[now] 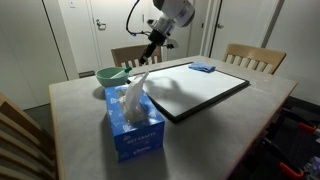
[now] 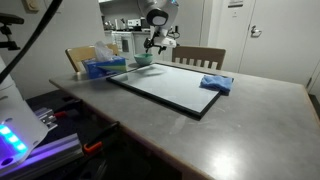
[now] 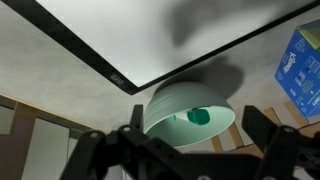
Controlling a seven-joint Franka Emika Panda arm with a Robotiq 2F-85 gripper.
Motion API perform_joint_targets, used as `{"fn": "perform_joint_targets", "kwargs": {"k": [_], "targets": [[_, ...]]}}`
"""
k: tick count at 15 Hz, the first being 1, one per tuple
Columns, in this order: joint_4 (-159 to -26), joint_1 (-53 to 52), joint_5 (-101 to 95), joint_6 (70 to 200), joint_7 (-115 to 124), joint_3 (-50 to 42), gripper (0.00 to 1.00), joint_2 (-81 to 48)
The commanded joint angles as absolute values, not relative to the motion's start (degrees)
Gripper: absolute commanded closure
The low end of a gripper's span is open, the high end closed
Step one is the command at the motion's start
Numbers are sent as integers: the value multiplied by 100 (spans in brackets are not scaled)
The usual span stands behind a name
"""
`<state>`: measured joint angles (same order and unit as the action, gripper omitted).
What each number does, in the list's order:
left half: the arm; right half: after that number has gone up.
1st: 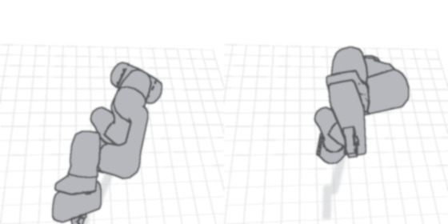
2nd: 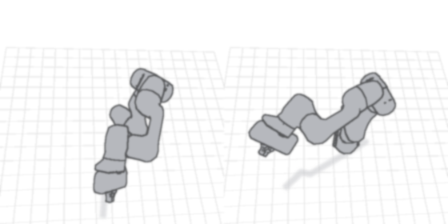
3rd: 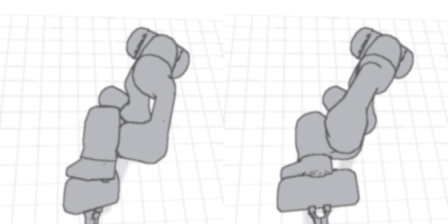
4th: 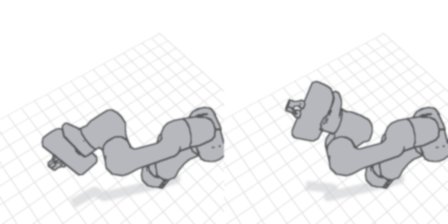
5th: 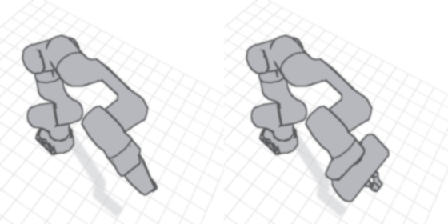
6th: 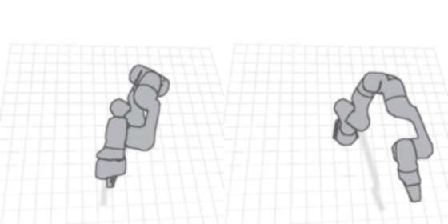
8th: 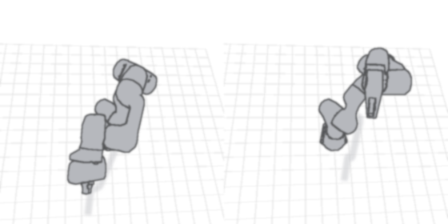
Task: Get the marker from the mint-green bowl and use it to draw on the whiteboard
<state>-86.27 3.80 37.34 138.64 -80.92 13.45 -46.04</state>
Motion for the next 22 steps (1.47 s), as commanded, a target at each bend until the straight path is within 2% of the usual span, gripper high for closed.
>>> {"fn": "perform_joint_targets", "kwargs": {"k": [1, 7, 14, 22], "targets": [[-8649, 443, 3561, 13891, -8002, 1474, 0, -4613], [-8790, 357, 3525, 14121, -7999, 1643, 0, -4627], [-9007, 416, 3588, 15201, -8175, 1978, 0, -4725], [-9151, 895, 3710, 15826, -8607, 2731, 0, -4926]]}}
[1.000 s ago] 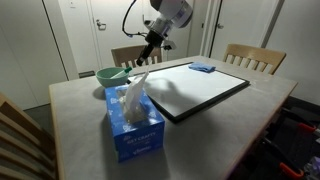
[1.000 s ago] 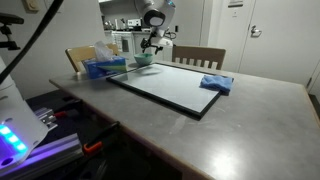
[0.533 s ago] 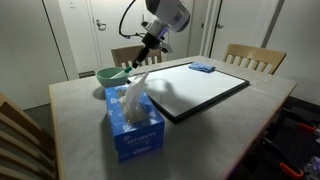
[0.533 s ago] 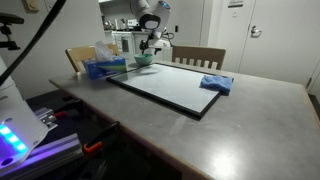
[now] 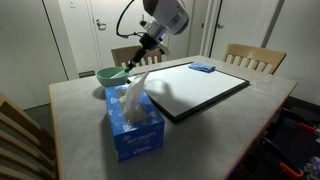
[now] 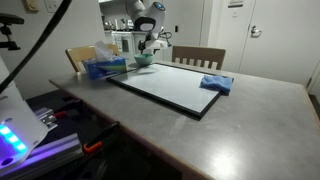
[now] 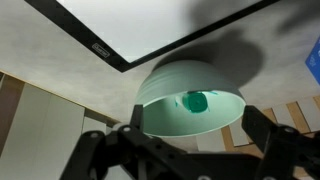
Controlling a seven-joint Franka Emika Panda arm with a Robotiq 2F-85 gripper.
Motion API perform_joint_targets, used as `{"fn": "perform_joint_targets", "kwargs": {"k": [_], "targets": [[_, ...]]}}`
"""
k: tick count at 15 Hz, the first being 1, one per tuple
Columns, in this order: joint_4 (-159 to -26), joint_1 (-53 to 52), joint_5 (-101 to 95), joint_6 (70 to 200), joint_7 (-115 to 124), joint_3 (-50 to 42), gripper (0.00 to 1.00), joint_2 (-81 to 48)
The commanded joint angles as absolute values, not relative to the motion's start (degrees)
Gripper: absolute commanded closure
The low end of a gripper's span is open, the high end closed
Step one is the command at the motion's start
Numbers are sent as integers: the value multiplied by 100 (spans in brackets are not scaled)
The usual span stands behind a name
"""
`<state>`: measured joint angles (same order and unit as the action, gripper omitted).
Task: Get the marker from the mint-green bowl and use it to draw on the whiteboard
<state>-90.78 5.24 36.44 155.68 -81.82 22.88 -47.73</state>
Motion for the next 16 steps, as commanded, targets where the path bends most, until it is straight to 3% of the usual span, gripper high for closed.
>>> {"fn": "perform_joint_targets", "kwargs": {"k": [1, 8, 16], "targets": [[-9139, 1026, 3755, 15885, -8778, 2900, 0, -4997], [-9126, 1832, 3860, 16039, -9737, 3847, 0, -5504], [-9092, 2192, 3752, 15848, -10053, 4318, 0, -5885]]}}
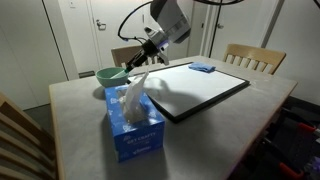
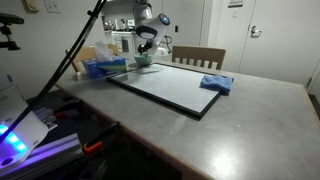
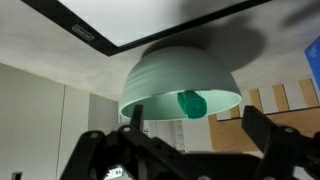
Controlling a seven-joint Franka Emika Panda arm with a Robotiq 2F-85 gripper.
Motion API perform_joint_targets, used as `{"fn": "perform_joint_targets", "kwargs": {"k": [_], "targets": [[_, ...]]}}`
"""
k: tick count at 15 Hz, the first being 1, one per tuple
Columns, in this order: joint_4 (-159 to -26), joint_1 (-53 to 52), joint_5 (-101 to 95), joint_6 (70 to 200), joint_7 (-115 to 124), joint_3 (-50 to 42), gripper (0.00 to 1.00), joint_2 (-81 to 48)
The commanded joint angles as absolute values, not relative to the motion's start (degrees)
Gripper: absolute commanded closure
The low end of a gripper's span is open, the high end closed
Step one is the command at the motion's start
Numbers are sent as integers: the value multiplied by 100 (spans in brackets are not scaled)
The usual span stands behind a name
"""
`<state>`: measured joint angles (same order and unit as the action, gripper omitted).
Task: Get the marker from the mint-green bowl and use it to draw on the whiteboard
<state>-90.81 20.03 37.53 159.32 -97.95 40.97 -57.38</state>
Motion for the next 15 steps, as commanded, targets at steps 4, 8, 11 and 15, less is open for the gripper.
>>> {"fn": "perform_joint_targets", "kwargs": {"k": [4, 8, 11, 15], "targets": [[-9083, 2212, 3717, 15824, -10041, 4374, 0, -5976], [-9069, 2221, 3706, 15972, -10129, 4443, 0, -6065], [-9046, 2205, 3691, 16007, -10187, 4454, 0, -6089], [-9012, 2178, 3667, 16029, -10256, 4438, 0, -6113]]}}
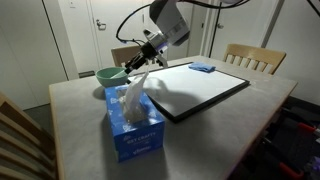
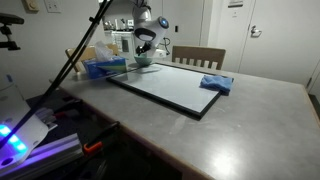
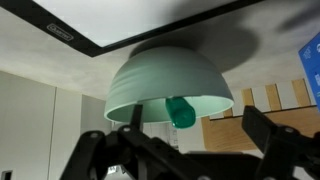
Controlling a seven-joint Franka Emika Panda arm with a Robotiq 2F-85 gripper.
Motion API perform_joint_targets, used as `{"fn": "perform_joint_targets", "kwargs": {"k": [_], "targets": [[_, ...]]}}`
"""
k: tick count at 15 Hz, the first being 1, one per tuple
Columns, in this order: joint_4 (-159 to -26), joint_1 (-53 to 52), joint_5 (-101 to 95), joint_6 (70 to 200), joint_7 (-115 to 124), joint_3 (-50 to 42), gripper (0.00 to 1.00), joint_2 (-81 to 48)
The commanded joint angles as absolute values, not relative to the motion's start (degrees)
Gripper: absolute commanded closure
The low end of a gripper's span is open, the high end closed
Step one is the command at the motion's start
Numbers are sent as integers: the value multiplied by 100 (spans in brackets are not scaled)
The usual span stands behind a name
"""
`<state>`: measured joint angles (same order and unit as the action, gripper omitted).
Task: Get the marker from the mint-green bowl and use it to draw on the whiteboard
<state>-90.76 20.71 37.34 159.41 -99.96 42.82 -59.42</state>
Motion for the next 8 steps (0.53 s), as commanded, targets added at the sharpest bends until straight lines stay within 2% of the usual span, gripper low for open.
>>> {"fn": "perform_joint_targets", "kwargs": {"k": [1, 3, 6, 8], "targets": [[-8993, 2168, 3651, 16029, -10280, 4424, 0, -6129], [-8943, 2157, 3614, 16008, -10296, 4412, 0, -6169], [-8847, 2137, 3521, 15977, -10267, 4399, 17, -6235], [-8797, 2129, 3478, 15959, -10249, 4395, 14, -6265]]}}
